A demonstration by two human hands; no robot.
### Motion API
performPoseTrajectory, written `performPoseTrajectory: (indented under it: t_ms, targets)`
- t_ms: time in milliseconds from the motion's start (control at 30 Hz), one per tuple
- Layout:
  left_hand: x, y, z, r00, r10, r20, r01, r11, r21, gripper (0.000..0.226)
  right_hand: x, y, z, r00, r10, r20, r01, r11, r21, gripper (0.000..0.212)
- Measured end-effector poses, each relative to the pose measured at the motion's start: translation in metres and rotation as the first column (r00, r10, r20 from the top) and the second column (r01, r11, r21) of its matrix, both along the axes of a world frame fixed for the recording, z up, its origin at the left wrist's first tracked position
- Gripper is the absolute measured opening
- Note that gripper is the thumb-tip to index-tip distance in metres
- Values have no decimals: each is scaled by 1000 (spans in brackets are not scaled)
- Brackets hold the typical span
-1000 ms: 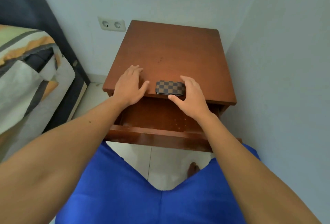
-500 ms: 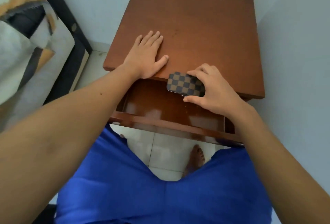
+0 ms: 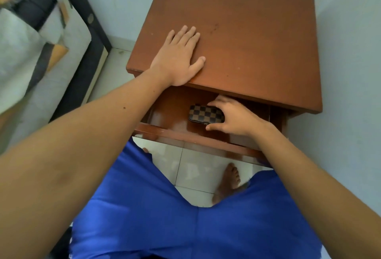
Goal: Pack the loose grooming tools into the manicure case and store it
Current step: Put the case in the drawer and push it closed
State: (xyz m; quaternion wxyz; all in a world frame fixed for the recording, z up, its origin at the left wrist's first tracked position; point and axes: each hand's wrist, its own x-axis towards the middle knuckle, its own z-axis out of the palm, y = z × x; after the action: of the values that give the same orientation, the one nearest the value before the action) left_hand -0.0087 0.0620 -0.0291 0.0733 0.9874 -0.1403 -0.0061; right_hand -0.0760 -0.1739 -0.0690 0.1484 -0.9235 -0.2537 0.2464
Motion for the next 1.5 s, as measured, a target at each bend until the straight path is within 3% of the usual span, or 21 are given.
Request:
performPoseTrajectory:
  t_ms: [267,633,867,933,1067,1167,1333,1500]
  targets:
    - [-1,0,-1,1000,4,11,-4,1000,-6,79,14,4,-39,998,-58,-33,53,989,-140,91]
    - [-1,-2,0,1000,13,9,-13,1000,-12,79,10,-3,-27,998,-41,-43,36,993,-113,91]
    - [0,-2,-2,1000,21,12,-21,1000,-12,79,-46,-34,46,989,-149,-12,146,946,290,62]
    - [-1,-3,-2,1000,24,12,-24,1000,-13,79,-64,-41,56,991,-134,-2,127,936,329,75]
    - [-1,-4,-1,1000,26,11,-26,1000,-14,78,-74,-43,44,985,-121,126,93,973,212,117]
    - [-2,-5,-1,1000,29,11,-28,1000,-11,78,-69,-39,42,965,-163,205,130,978,166,134]
    - [-1,-4,-1,1000,30,7,-30,999,-11,77,-53,-38,49,916,-116,383,104,993,51,147]
    - [-1,-4,-2,1000,28,7,-28,999,-17,77,-38,-39,47,906,-85,414,78,996,34,131]
